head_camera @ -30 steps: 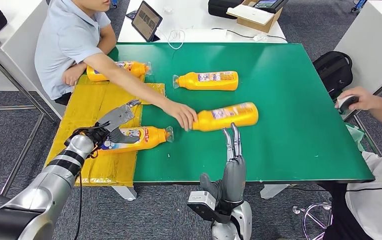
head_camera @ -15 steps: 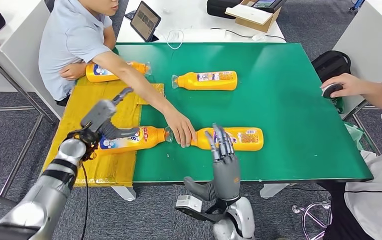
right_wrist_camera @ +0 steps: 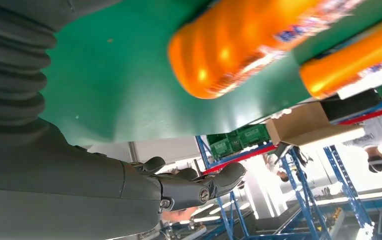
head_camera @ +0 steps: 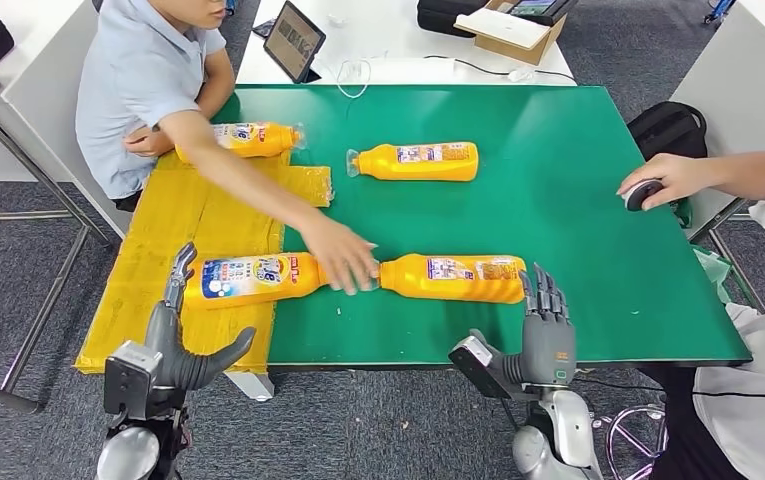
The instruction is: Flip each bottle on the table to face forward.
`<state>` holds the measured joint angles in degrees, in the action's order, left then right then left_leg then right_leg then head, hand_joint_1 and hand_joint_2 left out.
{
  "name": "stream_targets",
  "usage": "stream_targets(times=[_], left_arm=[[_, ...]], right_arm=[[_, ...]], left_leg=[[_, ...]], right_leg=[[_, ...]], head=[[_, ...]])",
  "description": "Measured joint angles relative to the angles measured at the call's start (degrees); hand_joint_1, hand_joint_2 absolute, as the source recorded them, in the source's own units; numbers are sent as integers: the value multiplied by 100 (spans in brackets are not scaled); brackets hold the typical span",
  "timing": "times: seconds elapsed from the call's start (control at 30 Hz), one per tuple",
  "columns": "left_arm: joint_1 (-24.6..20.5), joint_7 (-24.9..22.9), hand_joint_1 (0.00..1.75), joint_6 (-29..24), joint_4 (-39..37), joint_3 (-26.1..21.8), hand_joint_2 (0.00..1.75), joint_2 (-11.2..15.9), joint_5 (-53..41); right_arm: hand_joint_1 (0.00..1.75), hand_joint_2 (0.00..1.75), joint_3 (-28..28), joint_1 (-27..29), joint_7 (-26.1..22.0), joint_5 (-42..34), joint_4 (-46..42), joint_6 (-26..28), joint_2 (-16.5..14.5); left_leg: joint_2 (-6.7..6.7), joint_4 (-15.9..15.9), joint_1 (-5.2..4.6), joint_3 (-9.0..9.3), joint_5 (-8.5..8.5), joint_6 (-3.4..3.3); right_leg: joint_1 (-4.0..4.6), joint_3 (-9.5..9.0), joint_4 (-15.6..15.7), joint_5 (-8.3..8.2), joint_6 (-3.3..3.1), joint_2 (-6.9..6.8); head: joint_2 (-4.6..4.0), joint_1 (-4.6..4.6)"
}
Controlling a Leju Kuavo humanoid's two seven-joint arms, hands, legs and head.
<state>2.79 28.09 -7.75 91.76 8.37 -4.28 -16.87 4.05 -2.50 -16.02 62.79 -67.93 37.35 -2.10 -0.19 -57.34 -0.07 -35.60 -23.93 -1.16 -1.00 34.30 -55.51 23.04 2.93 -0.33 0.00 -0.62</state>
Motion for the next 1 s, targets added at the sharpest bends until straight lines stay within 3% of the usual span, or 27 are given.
stream_targets(times=[0.37, 0.57, 0.77, 1.0], left_arm=[[168, 4, 0, 26, 340, -9, 175, -90, 33], [140, 21, 0, 106, 335, 22, 175, -114, 116], [-103, 8, 0, 108, 203, 191, 175, -114, 91], [-541, -265, 0, 136, -154, 468, 175, -128, 98]], right_arm=[[0, 175, -59, -31, 28, -17, 206, -16, 221], [0, 175, -86, -190, -232, -579, 441, -338, 322], [0, 175, -304, -887, -264, -474, 1189, -716, 523], [0, 175, -819, -2059, -221, -130, 2519, -783, 528]], left_leg=[[0, 0, 5, 4, 3, 3], [0, 0, 2, 3, 3, 2], [2, -1, 2, 5, 12, -2], [2, -2, 3, 8, 23, -2]], right_leg=[[2, -4, -4, 0, -1, 0], [0, -3, -3, -1, 0, 0], [1, -5, -4, -7, 1, 1], [1, -7, -6, -11, 4, 0]], head=[[0, 0], [0, 1], [0, 0], [0, -1]])
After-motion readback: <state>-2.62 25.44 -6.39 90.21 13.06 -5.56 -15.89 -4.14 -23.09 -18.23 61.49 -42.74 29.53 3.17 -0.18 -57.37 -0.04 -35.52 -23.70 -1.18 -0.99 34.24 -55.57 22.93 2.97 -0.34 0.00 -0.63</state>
